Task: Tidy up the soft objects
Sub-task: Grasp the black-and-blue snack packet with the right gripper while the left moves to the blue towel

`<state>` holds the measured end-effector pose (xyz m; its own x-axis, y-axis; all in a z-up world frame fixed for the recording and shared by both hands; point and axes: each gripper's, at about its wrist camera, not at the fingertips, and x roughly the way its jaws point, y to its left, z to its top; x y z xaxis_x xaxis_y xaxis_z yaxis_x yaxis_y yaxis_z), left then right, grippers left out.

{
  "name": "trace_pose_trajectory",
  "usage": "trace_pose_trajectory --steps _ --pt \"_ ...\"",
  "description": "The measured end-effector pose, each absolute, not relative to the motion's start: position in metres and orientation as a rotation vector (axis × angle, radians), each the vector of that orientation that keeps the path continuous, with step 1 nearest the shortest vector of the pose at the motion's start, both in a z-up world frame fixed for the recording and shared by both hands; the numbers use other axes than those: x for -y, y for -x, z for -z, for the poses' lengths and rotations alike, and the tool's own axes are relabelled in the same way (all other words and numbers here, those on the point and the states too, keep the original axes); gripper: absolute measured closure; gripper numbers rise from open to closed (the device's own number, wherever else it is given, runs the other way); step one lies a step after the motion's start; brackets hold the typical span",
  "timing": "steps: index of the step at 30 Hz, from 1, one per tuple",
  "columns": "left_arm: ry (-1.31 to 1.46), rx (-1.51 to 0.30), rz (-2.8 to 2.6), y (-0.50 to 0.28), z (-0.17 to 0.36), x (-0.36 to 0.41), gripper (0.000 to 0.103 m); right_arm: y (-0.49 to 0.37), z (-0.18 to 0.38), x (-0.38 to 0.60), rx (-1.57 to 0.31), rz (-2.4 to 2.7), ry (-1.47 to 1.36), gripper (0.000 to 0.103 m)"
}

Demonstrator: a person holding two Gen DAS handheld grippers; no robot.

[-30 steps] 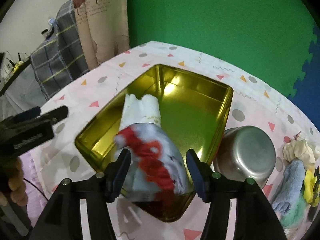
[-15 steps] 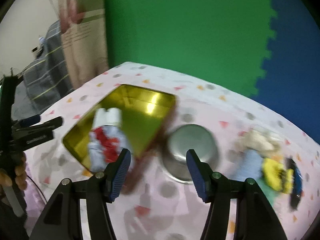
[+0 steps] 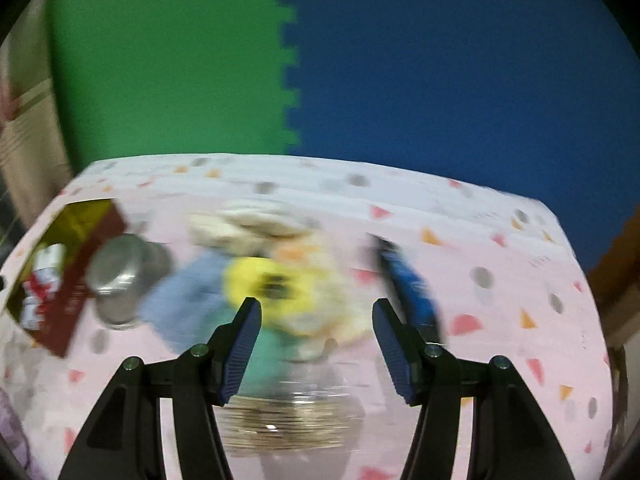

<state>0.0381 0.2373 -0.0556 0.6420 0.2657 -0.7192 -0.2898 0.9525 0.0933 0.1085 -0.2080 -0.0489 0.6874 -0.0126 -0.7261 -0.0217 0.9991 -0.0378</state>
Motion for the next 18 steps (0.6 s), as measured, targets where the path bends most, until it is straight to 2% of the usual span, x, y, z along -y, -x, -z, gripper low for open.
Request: trace_pose_trajectory --steps 8,18 --pt "-0.003 -0.851 -0.291 -0.044 0.059 -0.221 0.022 -0.136 0.082 0.272 -0.868 0.083 0.030 0.044" --pt "-0.008 -0.873 -0.145 -0.055 0.045 -0.167 0.022 -0.170 0.118 0.285 -0.908 0.061 0.022 0.044"
